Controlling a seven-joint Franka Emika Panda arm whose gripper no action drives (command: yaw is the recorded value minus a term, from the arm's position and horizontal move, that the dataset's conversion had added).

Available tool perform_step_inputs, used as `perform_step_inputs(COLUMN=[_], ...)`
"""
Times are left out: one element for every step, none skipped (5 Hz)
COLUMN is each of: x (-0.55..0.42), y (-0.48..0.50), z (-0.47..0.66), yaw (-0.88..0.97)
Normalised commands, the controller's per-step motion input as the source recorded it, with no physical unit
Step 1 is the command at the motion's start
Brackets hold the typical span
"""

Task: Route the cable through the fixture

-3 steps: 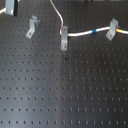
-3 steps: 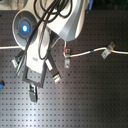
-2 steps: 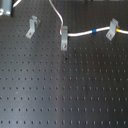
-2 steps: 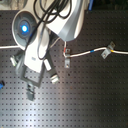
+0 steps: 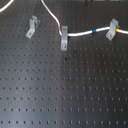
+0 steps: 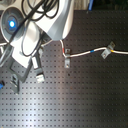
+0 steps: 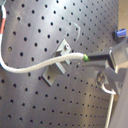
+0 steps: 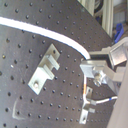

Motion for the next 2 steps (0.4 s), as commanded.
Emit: perform_step_inputs(x=[-0.037,0.053], y=[0.311,0.337], z=[0.12,0.20], yaw=[0.59,0.57])
